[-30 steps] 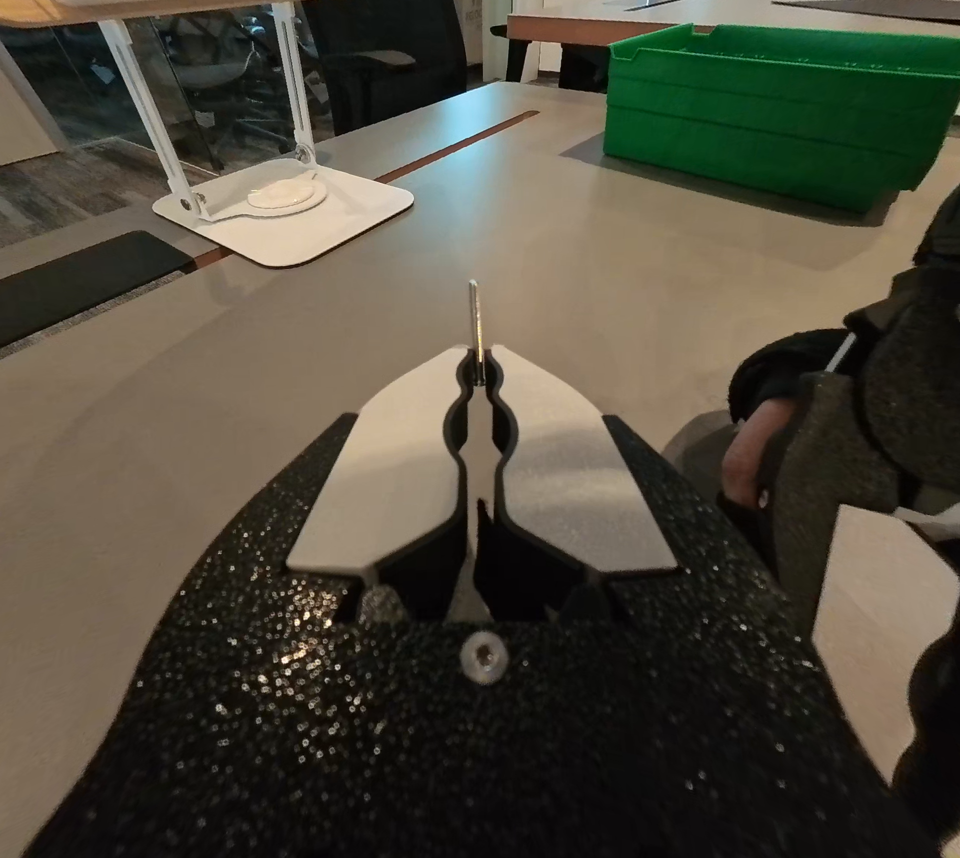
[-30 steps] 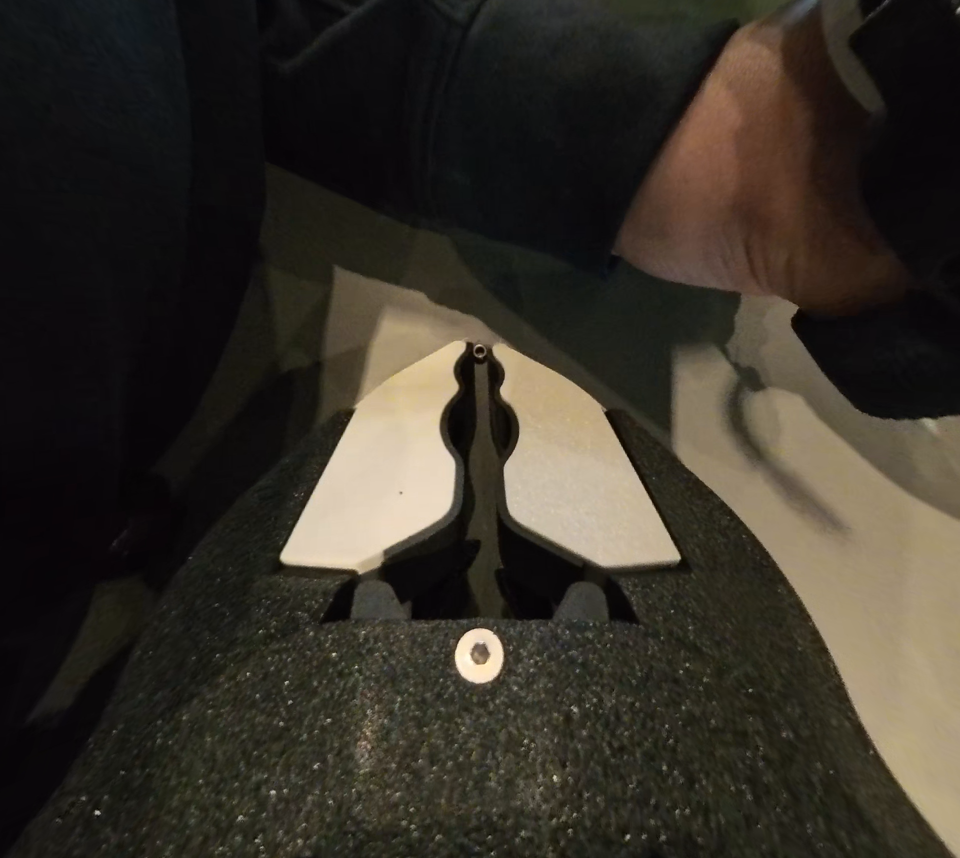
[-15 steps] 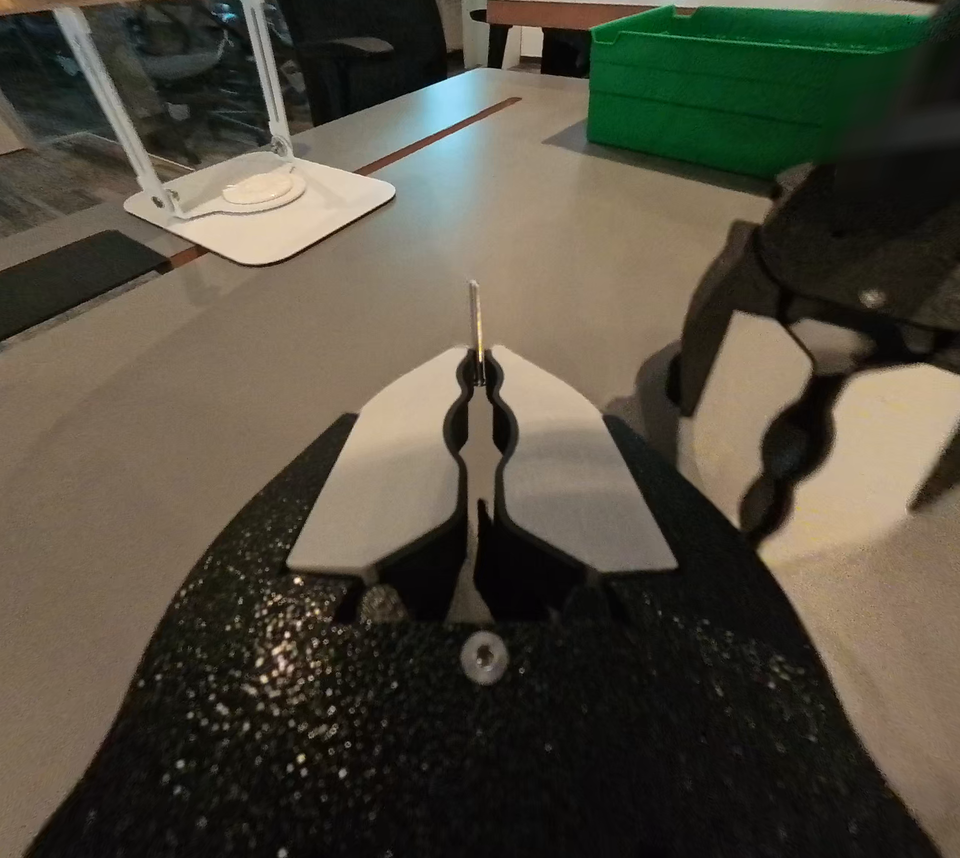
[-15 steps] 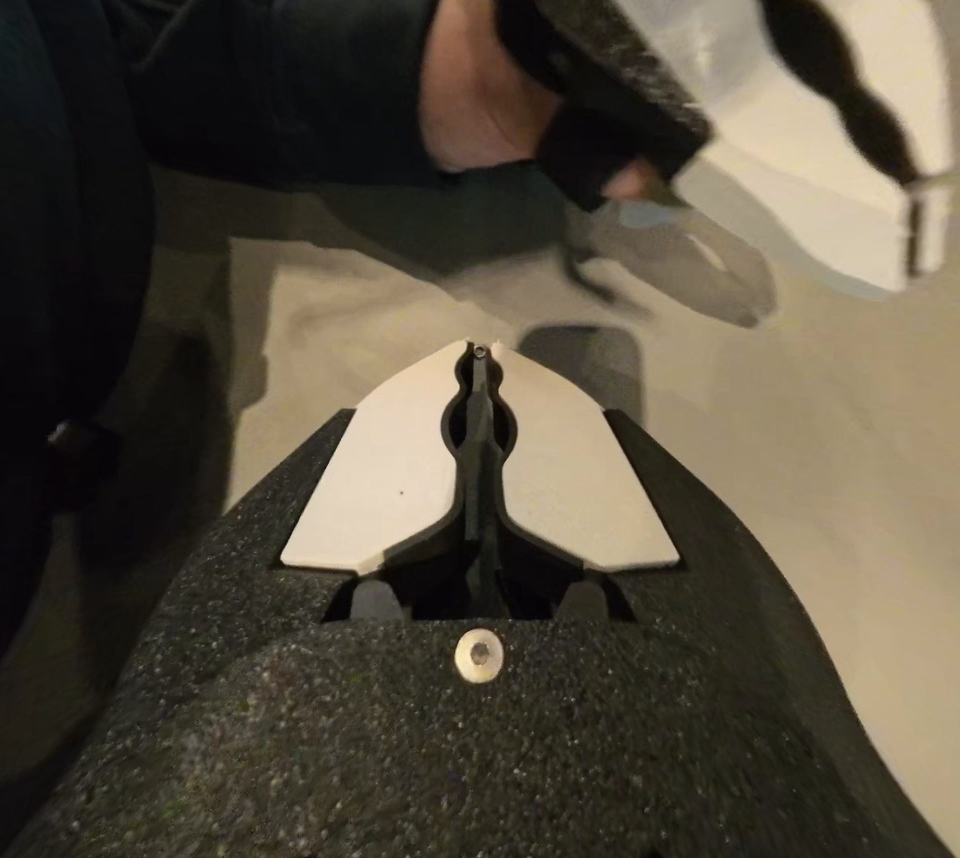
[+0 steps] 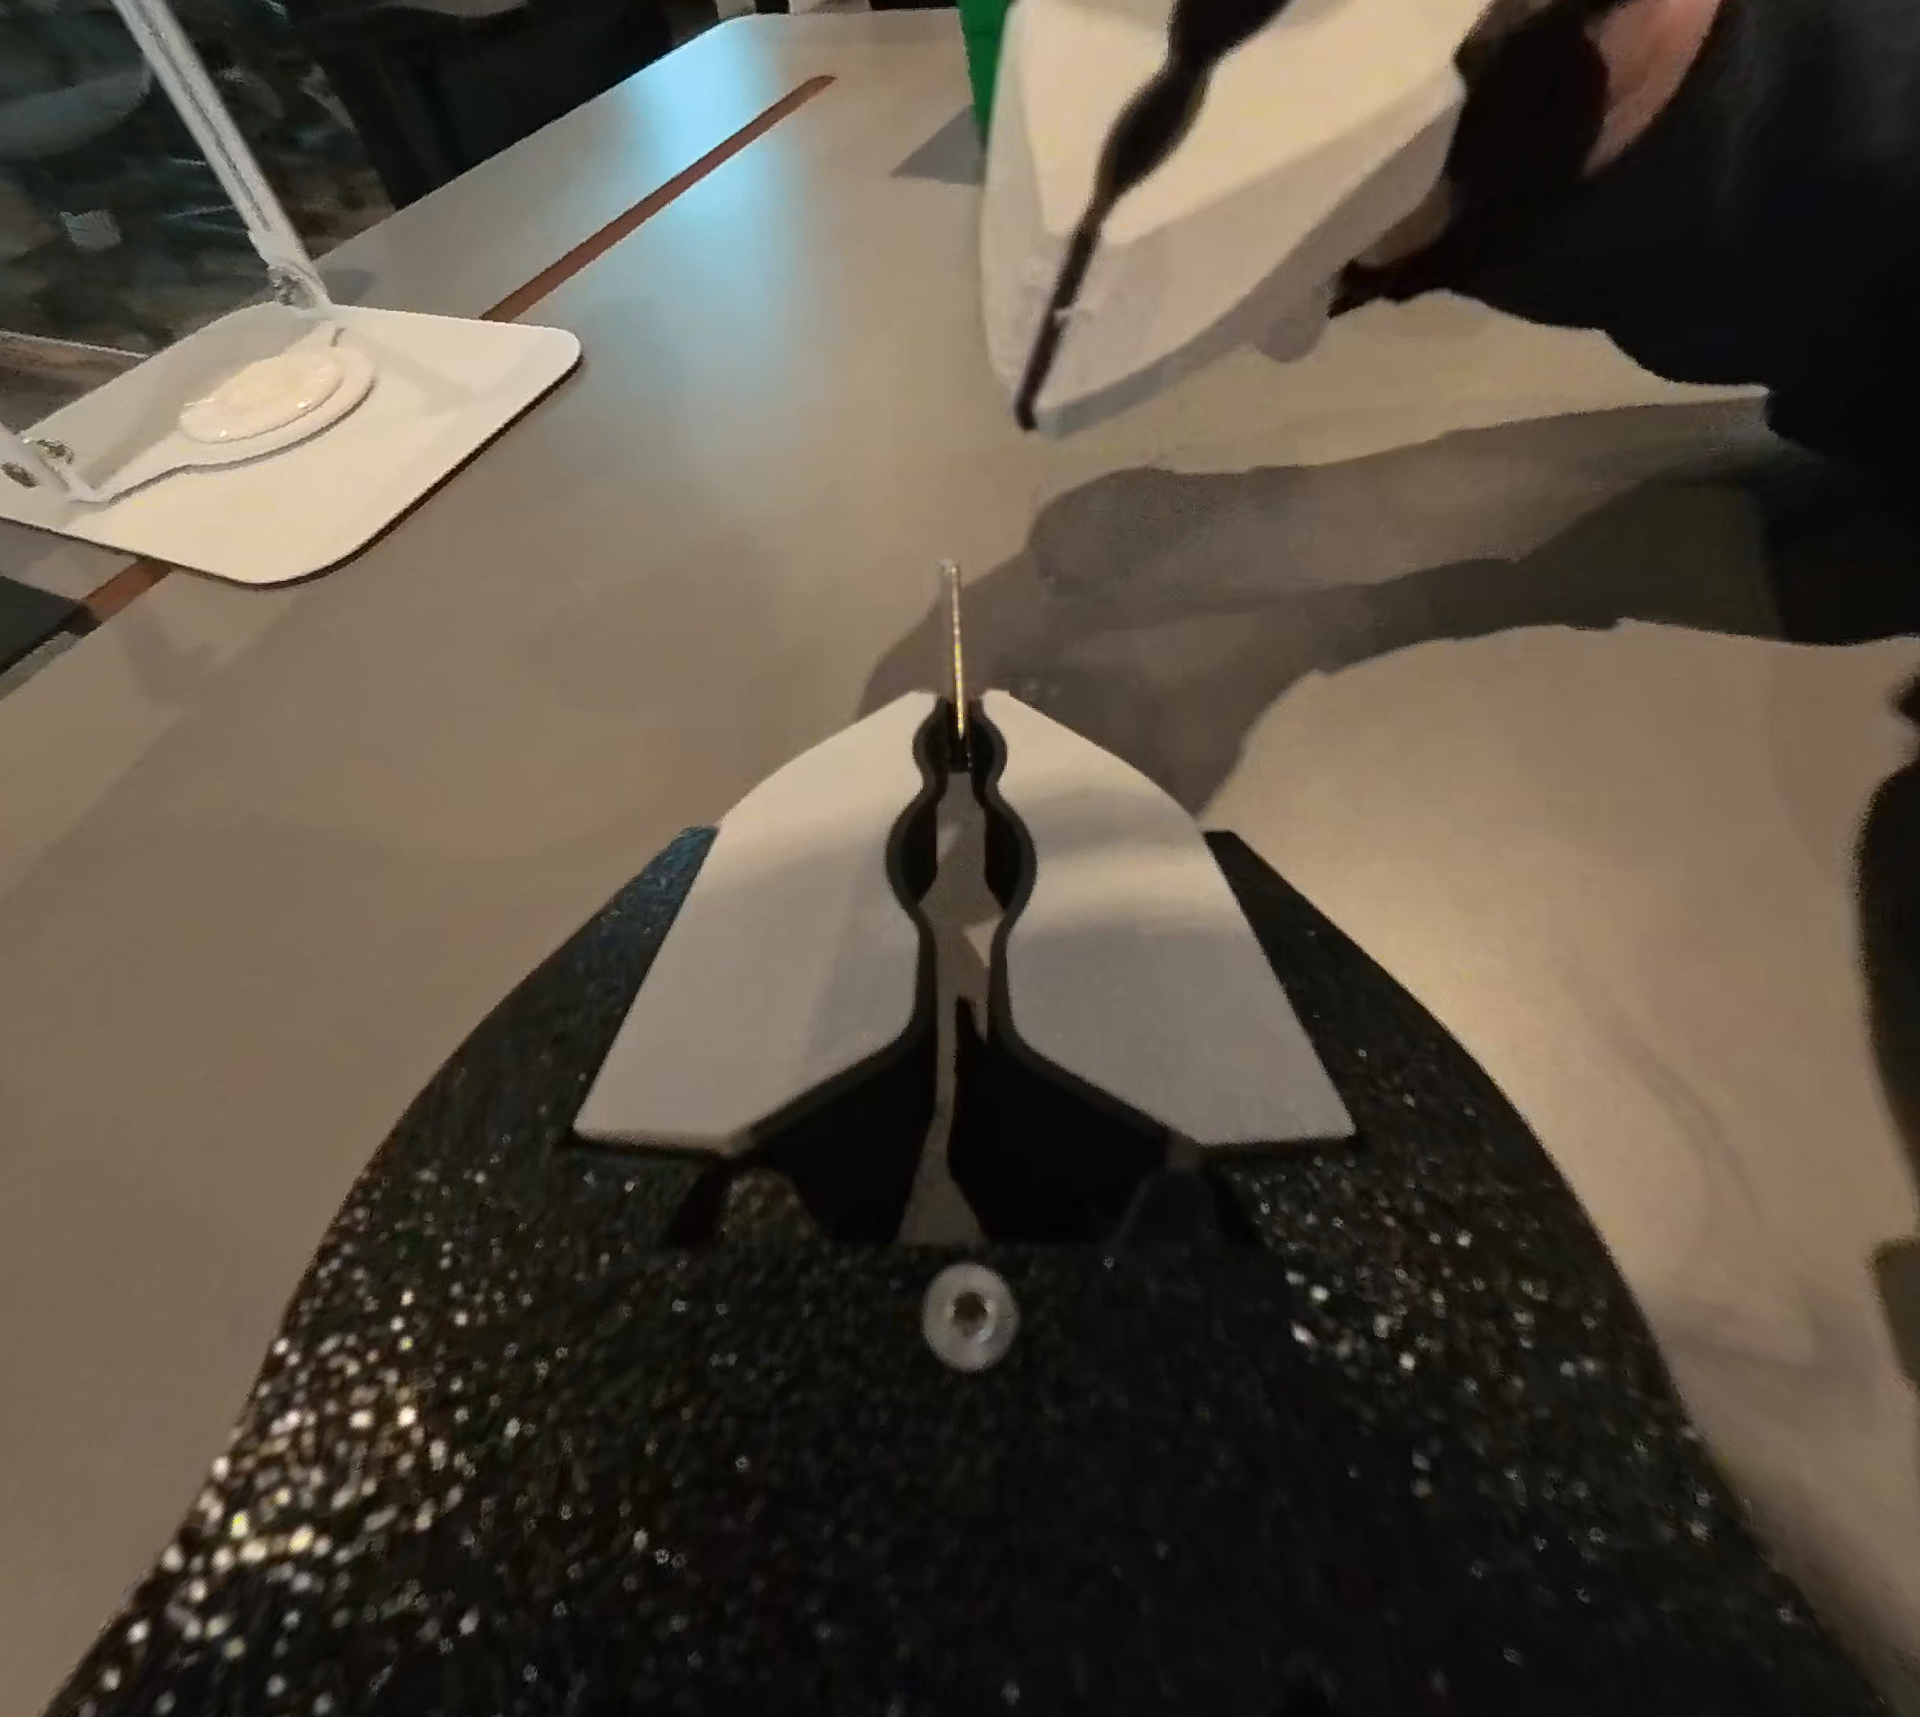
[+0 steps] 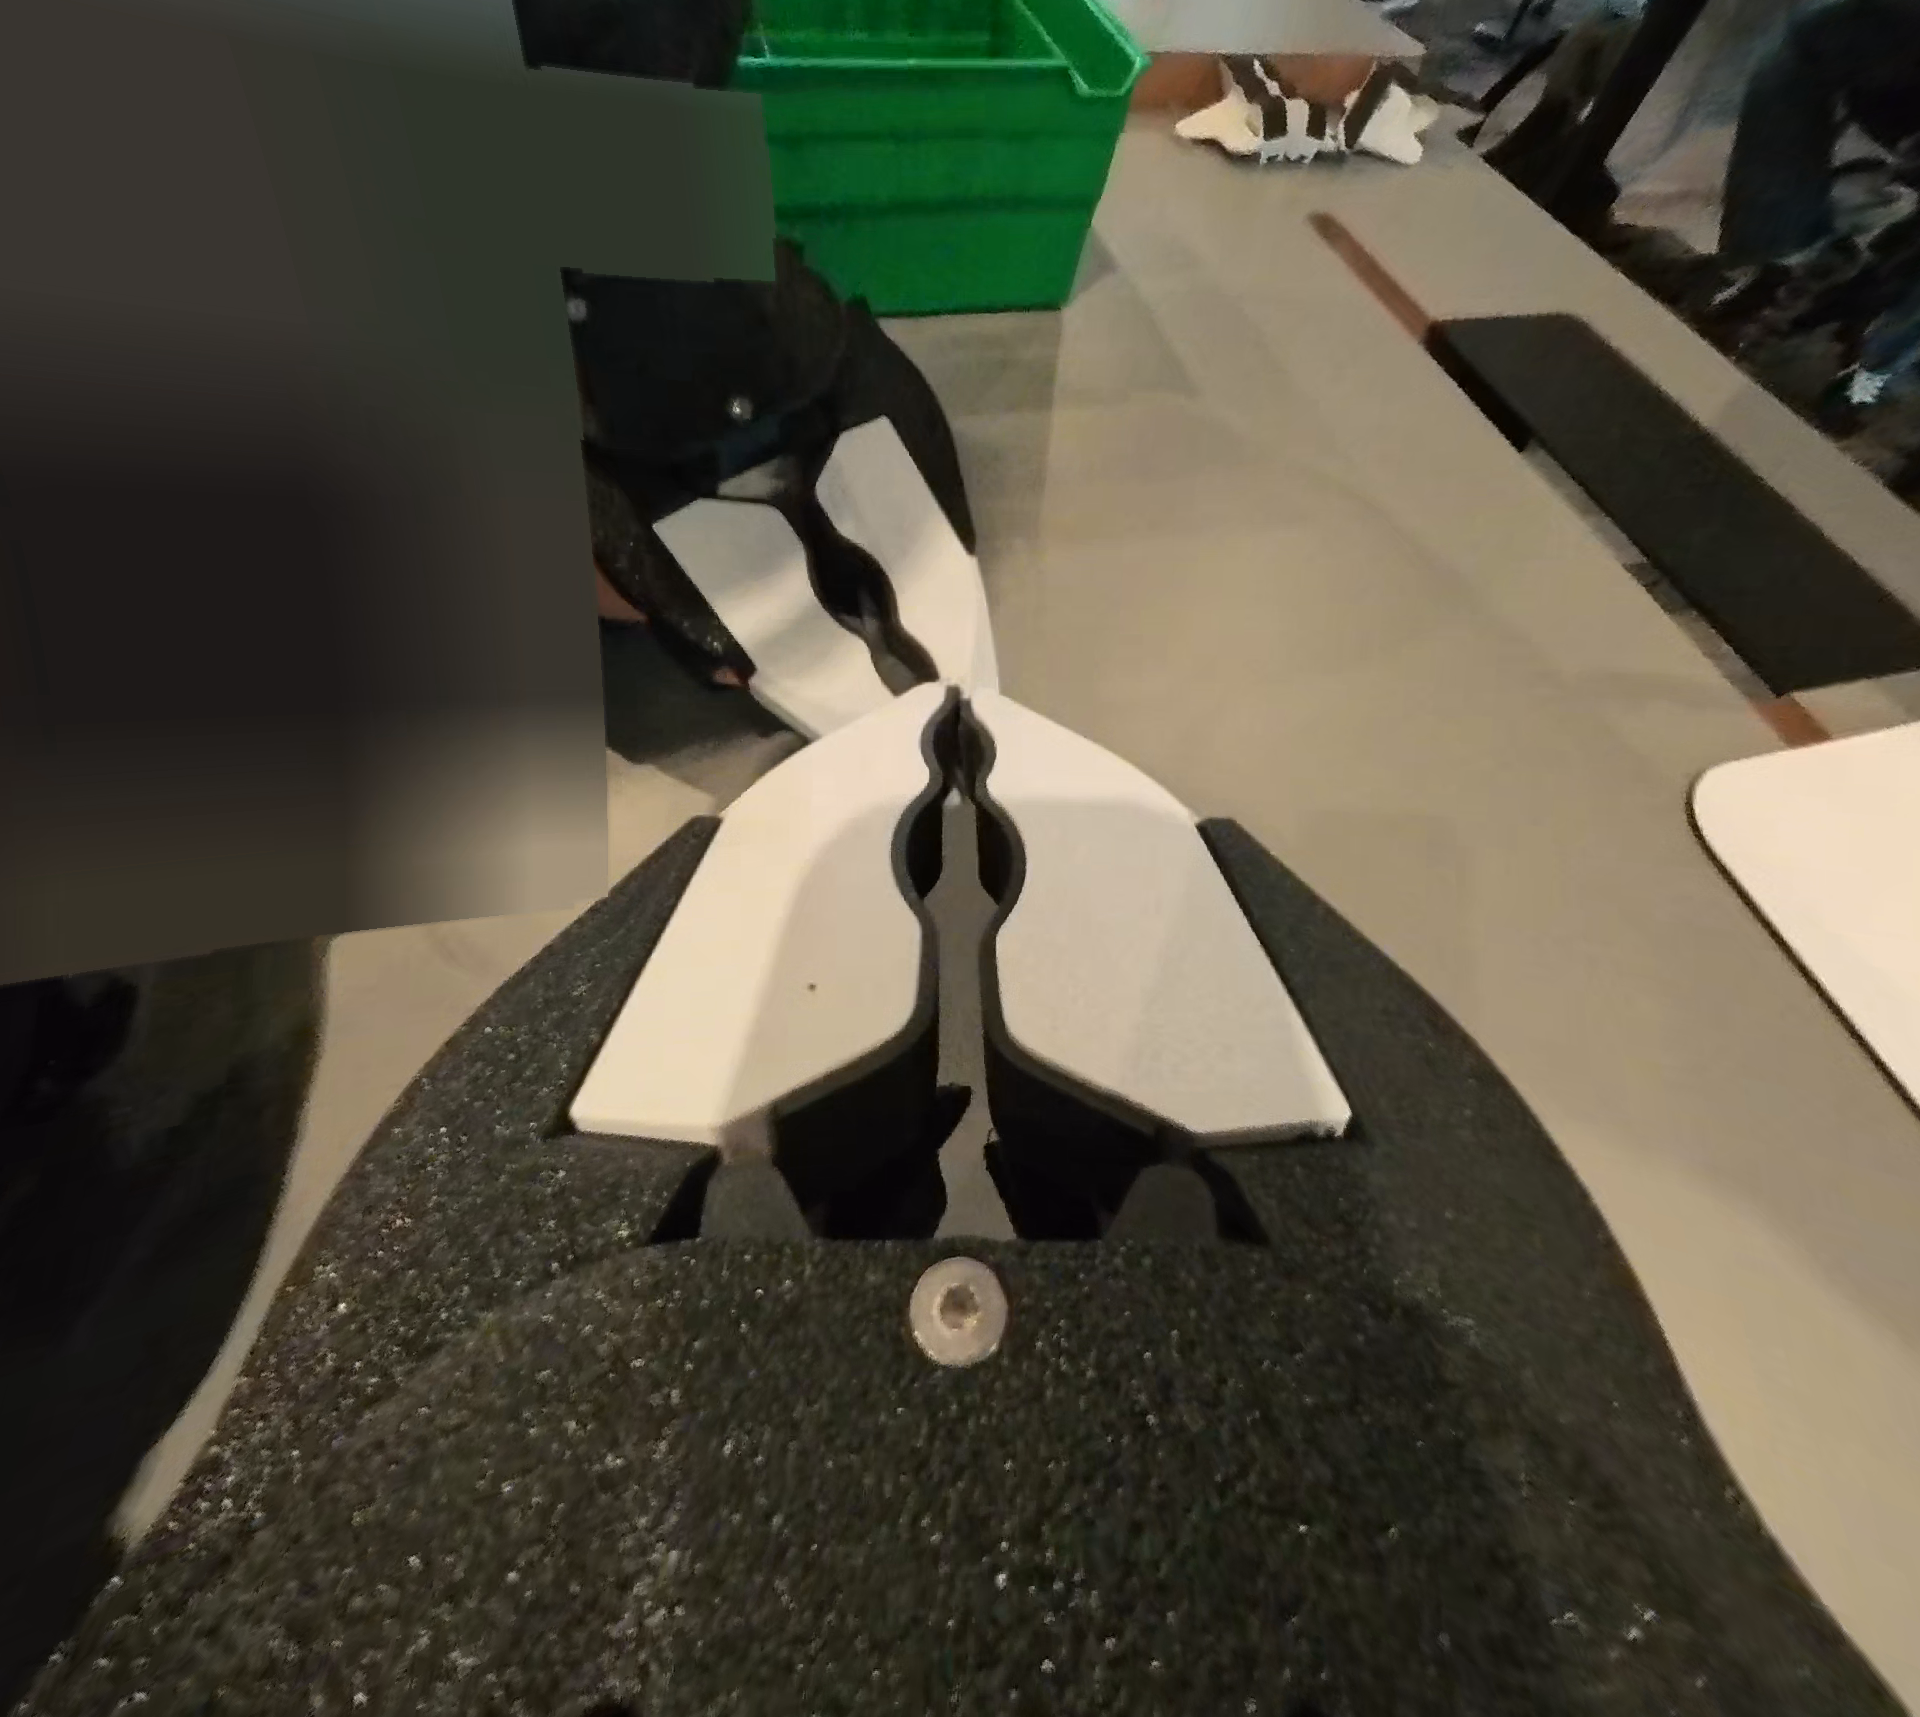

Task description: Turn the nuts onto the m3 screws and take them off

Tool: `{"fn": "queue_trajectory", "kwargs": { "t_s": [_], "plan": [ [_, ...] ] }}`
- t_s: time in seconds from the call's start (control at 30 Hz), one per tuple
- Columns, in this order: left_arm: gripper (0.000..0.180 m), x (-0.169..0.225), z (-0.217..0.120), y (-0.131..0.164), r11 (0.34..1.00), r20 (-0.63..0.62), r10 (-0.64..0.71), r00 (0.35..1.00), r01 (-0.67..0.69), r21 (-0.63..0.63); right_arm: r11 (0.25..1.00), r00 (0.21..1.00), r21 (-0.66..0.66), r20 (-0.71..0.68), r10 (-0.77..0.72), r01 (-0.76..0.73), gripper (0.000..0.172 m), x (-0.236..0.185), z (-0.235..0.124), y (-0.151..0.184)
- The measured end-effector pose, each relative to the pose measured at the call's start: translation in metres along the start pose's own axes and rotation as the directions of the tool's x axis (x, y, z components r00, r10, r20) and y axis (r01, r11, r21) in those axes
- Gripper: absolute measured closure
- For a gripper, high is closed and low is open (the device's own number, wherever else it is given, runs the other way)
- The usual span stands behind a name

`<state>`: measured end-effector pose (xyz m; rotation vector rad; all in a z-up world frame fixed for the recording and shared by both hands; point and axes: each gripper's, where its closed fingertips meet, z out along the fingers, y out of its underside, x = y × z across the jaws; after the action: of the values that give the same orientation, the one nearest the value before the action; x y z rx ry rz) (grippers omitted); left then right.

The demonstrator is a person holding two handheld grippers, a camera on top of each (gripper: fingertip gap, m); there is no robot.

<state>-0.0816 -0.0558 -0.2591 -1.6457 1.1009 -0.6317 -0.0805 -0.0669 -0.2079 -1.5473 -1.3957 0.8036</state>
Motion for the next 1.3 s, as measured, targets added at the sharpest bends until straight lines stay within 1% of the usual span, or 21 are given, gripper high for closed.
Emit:
{"fn": "queue_trajectory", "kwargs": {
  "t_s": [0.1,0.17,0.23,0.3,0.33,0.4,0.47,0.5,0.57,0.6,0.67,0.7,0.77,0.83,0.93,1.0,1.1,1.2,1.23,1.3],
  "plan": [
    [0.178,0.001,0.001,0.001,1.000,-0.002,0.008,1.000,-0.008,-0.007,0.999,1.000,-0.038,0.000,-0.024,0.024,0.171,0.000,0.005,0.004],
    [0.178,-0.001,0.000,0.000,1.000,0.007,-0.003,1.000,0.003,0.002,0.997,1.000,-0.076,-0.015,-0.022,0.021,0.171,0.003,0.006,0.014],
    [0.178,-0.004,-0.001,0.000,1.000,0.024,-0.020,1.000,0.020,0.006,0.992,0.999,-0.123,-0.038,0.009,-0.013,0.171,0.009,0.006,0.030],
    [0.178,-0.006,-0.001,0.000,1.000,0.037,-0.025,0.999,0.025,0.005,0.985,0.994,-0.169,-0.109,0.028,-0.046,0.171,0.021,0.005,0.051],
    [0.178,-0.006,-0.001,0.000,1.000,0.040,-0.023,0.999,0.022,0.003,0.985,0.987,-0.162,-0.154,0.042,-0.067,0.171,0.027,0.004,0.060],
    [0.178,-0.006,0.000,0.001,1.000,0.043,-0.014,0.999,0.014,-0.003,0.987,0.969,-0.091,-0.224,0.108,-0.131,0.171,0.037,0.003,0.068],
    [0.178,-0.005,0.001,0.002,1.000,0.044,-0.008,0.999,0.008,-0.010,0.986,0.940,0.023,-0.300,0.164,-0.165,0.172,0.049,-0.002,0.067],
    [0.178,-0.005,0.001,0.002,1.000,0.046,-0.006,0.999,0.007,-0.011,0.984,0.922,0.059,-0.345,0.177,-0.167,0.171,0.055,-0.007,0.064],
    [0.178,-0.005,0.001,0.002,1.000,0.046,-0.006,0.999,0.007,-0.011,0.983,0.892,0.154,-0.422,0.159,-0.103,0.172,0.064,-0.019,0.053],
    [0.178,-0.005,0.001,0.002,1.000,0.047,-0.007,0.999,0.008,-0.010,0.981,0.881,0.175,-0.448,0.152,-0.081,0.172,0.066,-0.023,0.050],
    [0.178,-0.006,0.001,0.001,1.000,0.047,-0.009,0.999,0.010,-0.008,0.976,0.869,0.201,-0.466,0.165,-0.078,0.172,0.068,-0.031,0.048],
    [0.177,-0.006,0.000,0.001,1.000,0.047,-0.011,0.999,0.011,-0.006,0.971,0.866,0.216,-0.462,0.193,-0.101,0.171,0.068,-0.038,0.047],
    [0.177,-0.006,0.000,0.001,1.000,0.048,-0.014,0.999,0.014,-0.001,0.956,0.859,0.252,-0.447,0.251,-0.149,0.171,0.066,-0.057,0.044],
    [0.177,-0.006,0.000,0.001,1.000,0.047,-0.018,0.999,0.018,0.002,0.949,0.840,0.255,-0.459,0.289,-0.188,0.166,0.061,-0.082,0.050],
    [0.177,-0.006,0.000,0.000,1.000,0.046,-0.022,0.999,0.021,0.002,0.950,0.813,0.186,-0.493,0.311,-0.251,0.162,0.047,-0.115,0.074],
    [0.177,-0.006,0.000,0.001,1.000,0.046,-0.021,0.999,0.021,0.000,0.951,0.809,0.108,-0.503,0.305,-0.291,0.162,0.033,-0.127,0.095],
    [0.177,-0.006,0.000,0.001,1.000,0.046,-0.017,0.999,0.017,-0.004,0.943,0.844,-0.076,-0.474,0.251,-0.323,0.161,0.008,-0.125,0.128],
    [0.177,-0.005,0.001,0.002,1.000,0.045,-0.014,0.999,0.014,-0.007,0.913,0.890,-0.273,-0.423,0.169,-0.303,0.155,-0.011,-0.117,0.156],
    [0.177,-0.005,0.000,0.002,1.000,0.045,-0.013,0.999,0.014,-0.008,0.908,0.903,-0.310,-0.406,0.143,-0.283,0.153,-0.014,-0.115,0.161],
    [0.177,-0.005,0.001,0.002,1.000,0.045,-0.012,0.999,0.013,-0.008,0.924,0.911,-0.298,-0.400,0.106,-0.238,0.154,-0.012,-0.111,0.156]
  ]
}}
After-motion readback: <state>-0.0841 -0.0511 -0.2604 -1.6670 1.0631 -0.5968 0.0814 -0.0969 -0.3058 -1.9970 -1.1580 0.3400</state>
